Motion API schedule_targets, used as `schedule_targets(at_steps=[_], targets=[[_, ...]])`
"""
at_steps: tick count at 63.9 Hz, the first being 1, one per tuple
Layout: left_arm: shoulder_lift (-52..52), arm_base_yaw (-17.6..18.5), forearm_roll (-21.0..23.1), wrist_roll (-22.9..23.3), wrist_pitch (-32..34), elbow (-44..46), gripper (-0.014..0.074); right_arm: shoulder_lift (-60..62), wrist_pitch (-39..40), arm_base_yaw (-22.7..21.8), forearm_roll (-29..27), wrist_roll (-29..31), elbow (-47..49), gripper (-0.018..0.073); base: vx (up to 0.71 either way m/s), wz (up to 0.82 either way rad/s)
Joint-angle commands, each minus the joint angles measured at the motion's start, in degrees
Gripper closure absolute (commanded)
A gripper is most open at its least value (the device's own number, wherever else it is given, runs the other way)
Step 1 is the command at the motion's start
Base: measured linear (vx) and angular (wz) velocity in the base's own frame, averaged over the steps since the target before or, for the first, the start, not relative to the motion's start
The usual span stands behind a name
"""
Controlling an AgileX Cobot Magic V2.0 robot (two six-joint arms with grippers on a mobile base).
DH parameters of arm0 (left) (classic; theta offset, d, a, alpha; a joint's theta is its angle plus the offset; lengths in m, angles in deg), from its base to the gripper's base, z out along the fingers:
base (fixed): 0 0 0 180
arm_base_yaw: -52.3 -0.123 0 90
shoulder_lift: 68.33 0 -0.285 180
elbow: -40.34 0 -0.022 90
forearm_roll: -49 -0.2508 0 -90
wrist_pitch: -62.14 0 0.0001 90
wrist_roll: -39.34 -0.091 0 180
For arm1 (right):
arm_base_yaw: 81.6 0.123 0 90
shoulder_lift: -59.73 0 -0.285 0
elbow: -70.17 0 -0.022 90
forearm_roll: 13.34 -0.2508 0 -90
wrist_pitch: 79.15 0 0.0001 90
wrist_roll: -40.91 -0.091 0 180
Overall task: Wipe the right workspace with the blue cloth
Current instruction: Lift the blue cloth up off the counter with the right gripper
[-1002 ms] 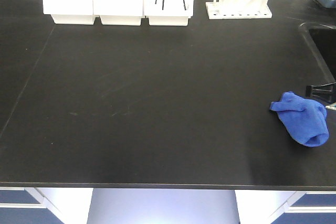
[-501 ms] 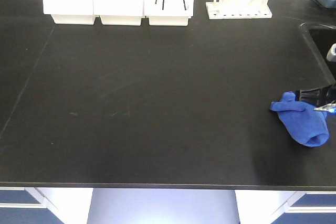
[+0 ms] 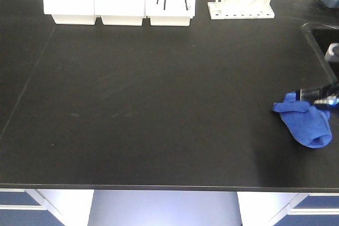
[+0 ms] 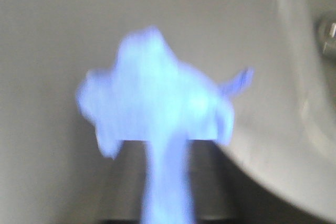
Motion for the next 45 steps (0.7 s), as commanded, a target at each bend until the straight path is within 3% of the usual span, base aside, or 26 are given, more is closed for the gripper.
schedule_targets(at_steps=[1,7,15,24,33,45], targets=[[-0.9,0.3,0.4,0.5,4.5,-1.9,0.0602,0.6,1.6,-0.4,0.0,-0.3,4.1,0.0100,0.00,0.00],[-0.9,0.3,0.4,0.5,4.5,-1.9,0.0602,-1.4,-0.6,-0.4,-0.1,-0.4,6.5,0.0026,0.00,0.00],[-0.9,0.3,0.4,0.5,4.5,-1.9,0.0602,-5.8,-3.2,-0.4,-0.2,-0.5,8.8,-0.0009,0.00,0.00],[-0.9,0.3,0.4,0.5,4.5,-1.9,0.0602,-10.3,-8.5,-0.4,0.2,-2.9,10.8,-0.0006,0.00,0.00],[-0.9,0.3,0.4,0.5,4.5,-1.9,0.0602,-12.9,-8.9,-0.4,0.3,-3.0,11.0,0.0013,0.00,0.00],[-0.9,0.3,0.4,0.5,4.5,-1.9,0.0602,-15.4,-10.7,-0.4,-0.1,-3.0,11.0,0.0098,0.00,0.00]])
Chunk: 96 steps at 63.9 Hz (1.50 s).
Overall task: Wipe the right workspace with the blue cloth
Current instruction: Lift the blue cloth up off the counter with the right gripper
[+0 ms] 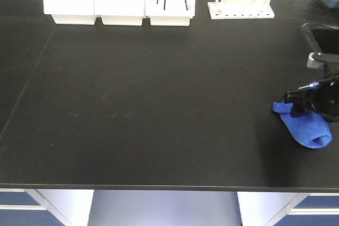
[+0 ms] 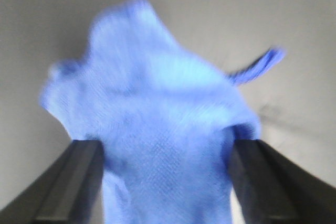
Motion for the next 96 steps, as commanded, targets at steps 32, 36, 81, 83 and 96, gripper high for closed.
schedule_targets(at_steps=[32,36,81,83,96], targets=[[-0.9,0.3,0.4,0.5,4.5,-1.9,0.0602,15.4,1.6,-0.4,0.6,5.9,1.4,0.0570,0.00,0.00],[-0.9,0.3,0.4,0.5,4.5,-1.9,0.0602,18.9,1.6,-0.4,0.2,6.4,0.5,0.0568,0.00,0.00],[-0.9,0.3,0.4,0.5,4.5,-1.7,0.0602,50.9,6.8,-0.4,0.4,6.3,-13.8,0.0567,0.00,0.00],[-0.9,0.3,0.4,0.5,4.5,-1.7,0.0602,51.2,6.8,-0.4,0.4,6.3,-13.8,0.0567,0.00,0.00],[-0.9,0.3,0.4,0.5,4.5,-1.7,0.0602,52.1,6.8,-0.4,0.4,6.3,-13.8,0.0567,0.00,0.00]])
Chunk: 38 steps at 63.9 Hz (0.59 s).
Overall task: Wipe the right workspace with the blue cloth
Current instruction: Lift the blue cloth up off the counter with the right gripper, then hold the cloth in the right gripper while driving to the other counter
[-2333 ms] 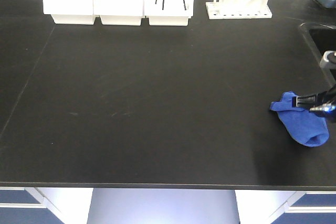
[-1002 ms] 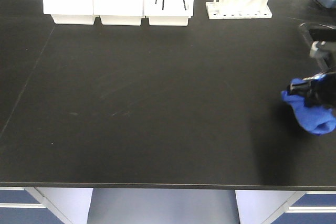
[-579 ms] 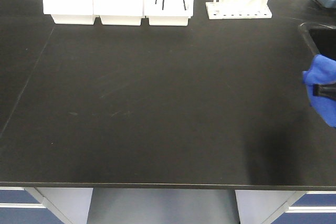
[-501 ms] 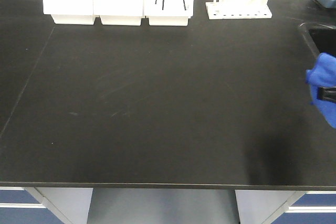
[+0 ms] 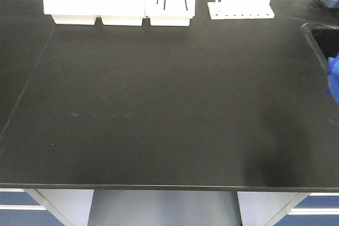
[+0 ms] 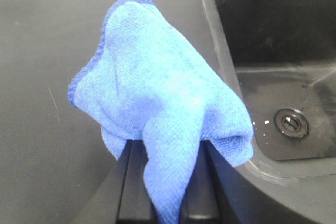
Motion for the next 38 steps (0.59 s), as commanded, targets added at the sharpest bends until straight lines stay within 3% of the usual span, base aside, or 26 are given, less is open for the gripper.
schedule_targets(at_steps=[1,38], targets=[[-0.9,0.3,0.4,0.5,4.5,-1.7,0.0602,0.6,3.9,-0.4,0.5,0.3,1.6,0.0567,0.00,0.00],[-0.9,0.3,0.4,0.5,4.4,-1.8,0.0602,0.6,3.5,-0.4,0.5,0.3,1.6,0.0567,0.00,0.00]])
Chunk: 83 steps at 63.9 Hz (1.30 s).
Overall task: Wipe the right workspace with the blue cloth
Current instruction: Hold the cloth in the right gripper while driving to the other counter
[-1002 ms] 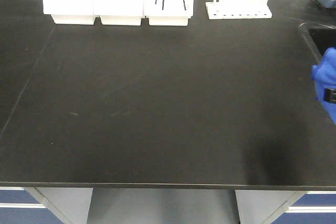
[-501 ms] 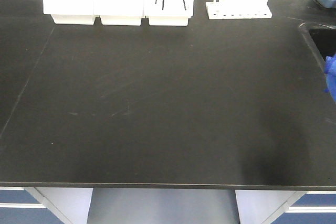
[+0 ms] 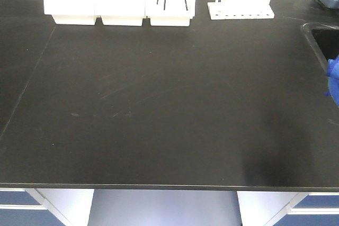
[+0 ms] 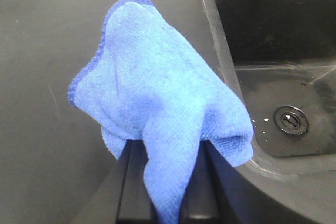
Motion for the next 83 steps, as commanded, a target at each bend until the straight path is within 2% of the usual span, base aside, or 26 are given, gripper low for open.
schedule_targets(at_steps=[1,36,83], targets=[[-0.9,0.3,0.4,0.5,4.4,-1.8,0.0602,0.6,4.1,-0.4,0.5,0.3,1.6,0.0567,0.00,0.01],[-0.9,0.3,0.4,0.5,4.4,-1.8,0.0602,0.6,4.0,-0.4,0.5,0.3,1.6,0.0567,-0.09,0.01],[-0.9,0.3,0.4,0.5,4.4,-1.8,0.0602,0.6,4.0,-0.4,0.5,0.3,1.6,0.0567,-0.26,0.00]])
